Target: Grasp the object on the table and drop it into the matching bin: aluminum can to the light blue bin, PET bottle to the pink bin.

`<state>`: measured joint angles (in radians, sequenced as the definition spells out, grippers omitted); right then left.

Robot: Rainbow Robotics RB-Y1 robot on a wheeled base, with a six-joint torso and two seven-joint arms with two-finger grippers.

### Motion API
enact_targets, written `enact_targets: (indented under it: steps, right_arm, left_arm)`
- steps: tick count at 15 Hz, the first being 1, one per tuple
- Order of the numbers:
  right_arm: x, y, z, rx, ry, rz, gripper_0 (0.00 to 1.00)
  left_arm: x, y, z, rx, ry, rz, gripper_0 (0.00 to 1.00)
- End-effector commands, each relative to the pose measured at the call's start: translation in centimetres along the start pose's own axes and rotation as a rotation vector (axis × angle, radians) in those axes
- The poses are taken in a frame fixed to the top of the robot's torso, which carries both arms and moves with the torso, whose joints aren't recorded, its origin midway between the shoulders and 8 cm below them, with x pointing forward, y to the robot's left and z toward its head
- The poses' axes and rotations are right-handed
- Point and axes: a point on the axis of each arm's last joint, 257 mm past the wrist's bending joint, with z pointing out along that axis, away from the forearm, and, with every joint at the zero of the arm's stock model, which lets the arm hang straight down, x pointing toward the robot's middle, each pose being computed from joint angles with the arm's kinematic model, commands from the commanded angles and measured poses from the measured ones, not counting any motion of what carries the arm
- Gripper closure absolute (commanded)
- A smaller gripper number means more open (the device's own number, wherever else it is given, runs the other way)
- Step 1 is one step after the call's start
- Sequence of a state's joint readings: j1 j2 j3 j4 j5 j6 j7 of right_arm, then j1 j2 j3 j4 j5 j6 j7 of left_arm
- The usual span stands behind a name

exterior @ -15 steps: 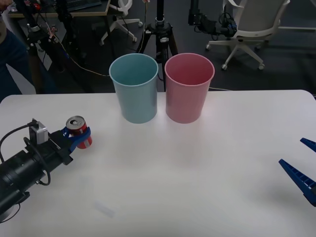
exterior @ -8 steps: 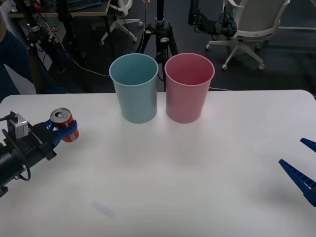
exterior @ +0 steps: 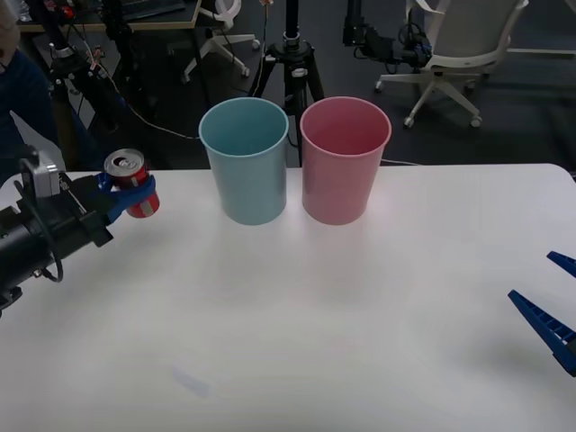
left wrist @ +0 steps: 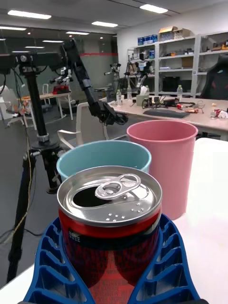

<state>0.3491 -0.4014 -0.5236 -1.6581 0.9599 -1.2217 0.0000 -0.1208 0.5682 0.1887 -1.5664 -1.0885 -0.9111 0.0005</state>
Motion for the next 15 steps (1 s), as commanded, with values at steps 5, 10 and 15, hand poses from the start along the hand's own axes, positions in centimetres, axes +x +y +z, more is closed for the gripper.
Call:
enact_targets:
  steps: [5,10,15]
  right_arm:
    - [0.0,0.0,0.0,0.000,0.000,0.000,0.00]
    - [0.0,0.0,0.0,0.000,0.000,0.000,0.00]
    - [0.0,0.0,0.0,0.000,0.000,0.000,0.00]
  left_arm:
    - [-5.2,1.1,3.2,0.028,-0.038,-0.074,1.00]
    - [-6.4,2.0,2.8,0.018,-0.055,-0.088,1.00]
    - [-9.1,3.3,4.2,0.014,-0.062,-0.081,1.00]
